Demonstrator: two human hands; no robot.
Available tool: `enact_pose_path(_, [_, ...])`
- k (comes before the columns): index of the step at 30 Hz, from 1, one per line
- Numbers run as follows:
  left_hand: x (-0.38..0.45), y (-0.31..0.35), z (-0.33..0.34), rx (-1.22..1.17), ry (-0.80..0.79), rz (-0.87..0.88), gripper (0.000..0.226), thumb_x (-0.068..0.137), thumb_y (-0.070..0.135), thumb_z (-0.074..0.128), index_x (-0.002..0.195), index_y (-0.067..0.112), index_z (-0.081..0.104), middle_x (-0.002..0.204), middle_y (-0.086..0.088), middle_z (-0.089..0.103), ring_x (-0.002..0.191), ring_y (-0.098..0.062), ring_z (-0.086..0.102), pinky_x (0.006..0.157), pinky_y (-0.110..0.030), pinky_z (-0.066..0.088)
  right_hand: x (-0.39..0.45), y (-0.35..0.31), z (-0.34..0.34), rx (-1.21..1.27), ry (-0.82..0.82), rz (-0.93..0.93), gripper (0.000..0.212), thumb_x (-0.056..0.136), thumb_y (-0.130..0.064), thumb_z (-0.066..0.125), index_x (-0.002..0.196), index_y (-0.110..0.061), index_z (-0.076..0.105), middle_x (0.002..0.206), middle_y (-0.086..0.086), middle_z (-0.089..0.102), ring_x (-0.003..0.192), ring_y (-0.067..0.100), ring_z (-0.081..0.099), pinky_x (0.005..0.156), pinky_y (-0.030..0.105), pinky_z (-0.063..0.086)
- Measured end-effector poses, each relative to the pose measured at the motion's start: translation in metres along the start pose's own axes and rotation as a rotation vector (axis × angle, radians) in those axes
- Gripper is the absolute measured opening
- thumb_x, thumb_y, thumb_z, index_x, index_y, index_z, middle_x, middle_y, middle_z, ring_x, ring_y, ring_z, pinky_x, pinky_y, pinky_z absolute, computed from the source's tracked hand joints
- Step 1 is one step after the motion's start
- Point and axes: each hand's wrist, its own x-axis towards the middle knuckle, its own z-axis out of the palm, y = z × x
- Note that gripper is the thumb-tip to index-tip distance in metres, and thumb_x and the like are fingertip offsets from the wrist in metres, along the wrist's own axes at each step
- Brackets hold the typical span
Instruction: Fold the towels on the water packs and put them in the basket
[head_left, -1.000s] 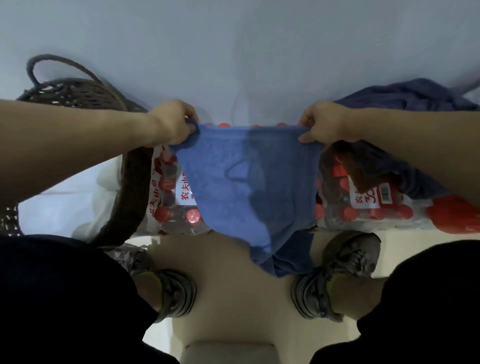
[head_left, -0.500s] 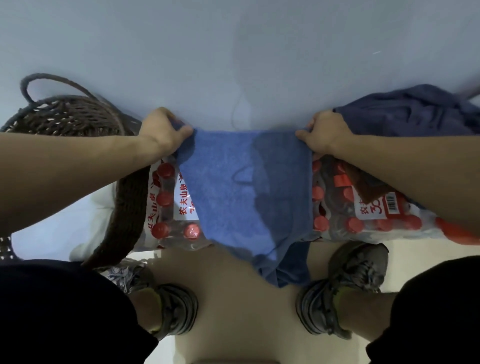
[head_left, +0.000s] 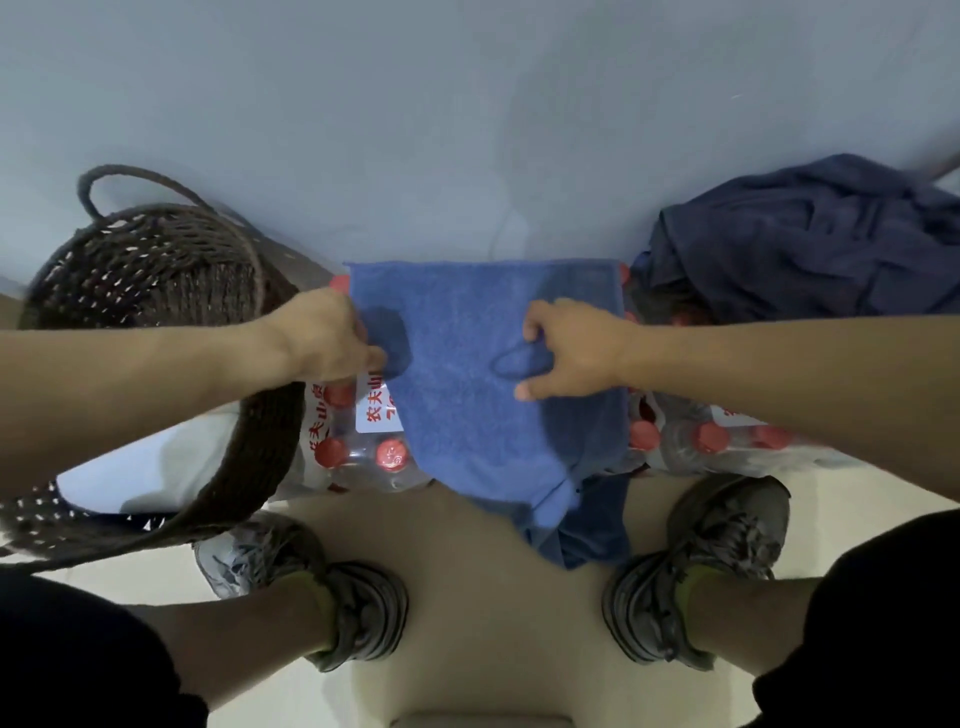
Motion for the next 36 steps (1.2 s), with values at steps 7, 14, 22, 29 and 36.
enact_pose_path(7, [-0.042,0.011,0.09,-0.265,0.057,-0.128,0.037,0.082,0.043,0.075,0.062,0.017,0.055,0.058,0.0,0.061,0.049,-0.011,0.053,0.045,-0.023,0.04,-0.013,0.011,0.022,-0.055,0.092,-0.014,0.072,0.076,-0.038,0.08,0.13,-0.014,0.039,0.125,0.012,0.033,0.111,0.034,0.04,0.092,0.041,0.041])
enact_pose_path(14, [-0.057,0.023,0.123,-0.696,0.391,-0.172,0.026,0.077,0.028,0.075,0.067,0.008,0.062,0.059,0.006,0.061,0.05,-0.003,0.053,0.044,-0.014,0.037,-0.022,0.006,0.028,-0.094,0.133,0.009,0.073,0.082,-0.039,0.075,0.139,-0.014,0.037,0.131,0.01,0.03,0.119,0.033,0.033,0.097,0.048,0.044])
enact_pose_path(22, [-0.07,0.024,0.103,-1.493,-0.072,0.08,0.018,0.085,-0.009,0.06,0.103,-0.005,0.06,0.097,-0.015,0.071,0.087,-0.027,0.069,0.075,-0.033,0.057,-0.025,0.008,0.025,-0.149,0.107,0.083,0.076,0.083,-0.042,0.073,0.146,-0.027,0.034,0.148,0.009,0.019,0.134,0.036,0.023,0.105,0.051,0.038])
enact_pose_path(29, [-0.069,-0.023,0.088,-1.071,-0.07,-0.206,0.041,0.077,0.007,0.081,0.07,0.016,0.041,0.074,-0.015,0.047,0.062,-0.022,0.047,0.052,-0.029,0.043,-0.019,0.006,0.007,-0.15,-0.002,0.182,0.082,0.079,-0.04,0.078,0.145,-0.033,0.03,0.149,0.009,0.017,0.14,0.039,0.016,0.099,0.052,0.043])
enact_pose_path(36, [-0.072,-0.042,0.111,-0.635,0.151,-0.273,0.033,0.073,0.031,0.085,0.082,0.003,0.07,0.076,-0.013,0.068,0.067,-0.023,0.06,0.064,-0.037,0.052,0.003,-0.028,-0.022,-0.459,-0.17,0.277,0.081,0.075,-0.044,0.078,0.141,-0.019,0.037,0.141,0.015,0.038,0.125,0.038,0.044,0.096,0.046,0.049])
